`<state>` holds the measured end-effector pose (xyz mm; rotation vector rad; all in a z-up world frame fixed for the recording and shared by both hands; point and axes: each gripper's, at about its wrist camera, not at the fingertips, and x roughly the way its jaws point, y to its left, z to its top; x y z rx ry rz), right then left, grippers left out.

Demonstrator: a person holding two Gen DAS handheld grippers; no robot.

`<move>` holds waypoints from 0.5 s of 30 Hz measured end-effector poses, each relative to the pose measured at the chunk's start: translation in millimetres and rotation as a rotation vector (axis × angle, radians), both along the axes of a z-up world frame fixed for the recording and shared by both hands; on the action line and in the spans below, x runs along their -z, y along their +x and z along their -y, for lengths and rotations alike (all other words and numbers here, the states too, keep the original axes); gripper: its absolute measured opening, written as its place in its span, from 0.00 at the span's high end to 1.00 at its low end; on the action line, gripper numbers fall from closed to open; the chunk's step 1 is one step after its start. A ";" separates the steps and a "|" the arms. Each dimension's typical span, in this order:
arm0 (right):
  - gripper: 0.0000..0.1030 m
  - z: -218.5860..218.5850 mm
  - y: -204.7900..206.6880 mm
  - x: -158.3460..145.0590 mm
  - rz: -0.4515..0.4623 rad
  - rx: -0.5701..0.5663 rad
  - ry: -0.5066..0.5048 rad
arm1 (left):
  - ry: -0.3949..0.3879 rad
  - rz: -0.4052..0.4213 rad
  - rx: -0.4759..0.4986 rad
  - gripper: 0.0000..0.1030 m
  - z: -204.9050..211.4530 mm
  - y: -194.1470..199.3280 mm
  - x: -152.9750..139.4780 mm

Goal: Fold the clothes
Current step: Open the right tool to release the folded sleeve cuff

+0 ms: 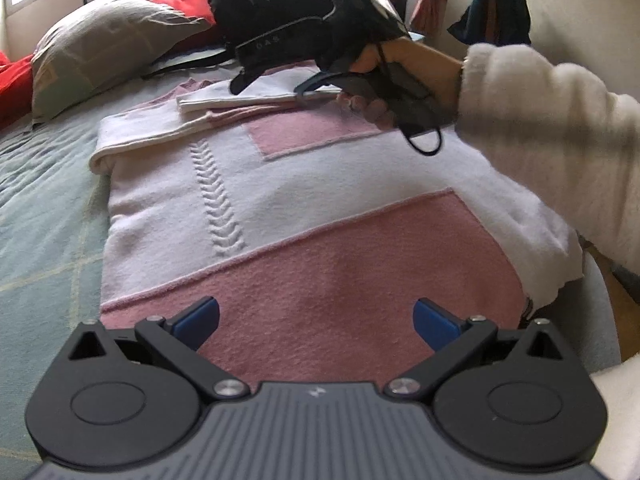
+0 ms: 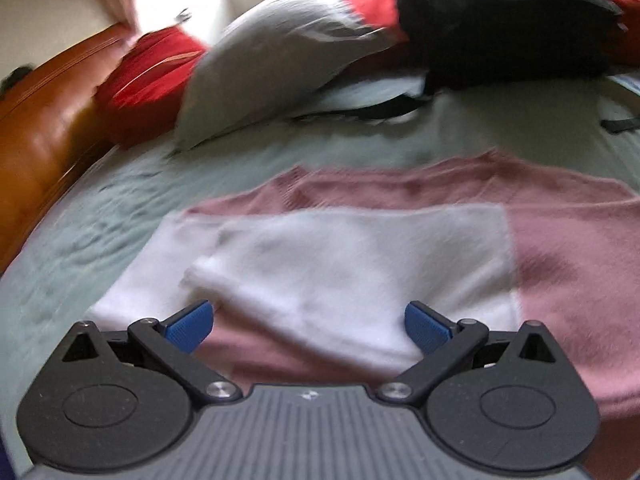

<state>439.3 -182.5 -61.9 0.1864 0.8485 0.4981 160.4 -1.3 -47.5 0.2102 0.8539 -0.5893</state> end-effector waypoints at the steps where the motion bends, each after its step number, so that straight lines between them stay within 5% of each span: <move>1: 0.00 2.9 -4.1 -4.4 0.000 -0.015 0.003 | 0.004 0.001 0.008 0.01 3.0 -0.7 -0.2; 9: 0.00 97.2 -44.4 -38.0 0.055 0.082 0.076 | 0.020 0.009 0.037 0.01 18.8 -3.4 -3.1; 15: 0.00 160.2 -60.0 -19.6 0.047 0.172 0.126 | 0.035 0.004 0.044 0.01 27.3 1.5 -0.2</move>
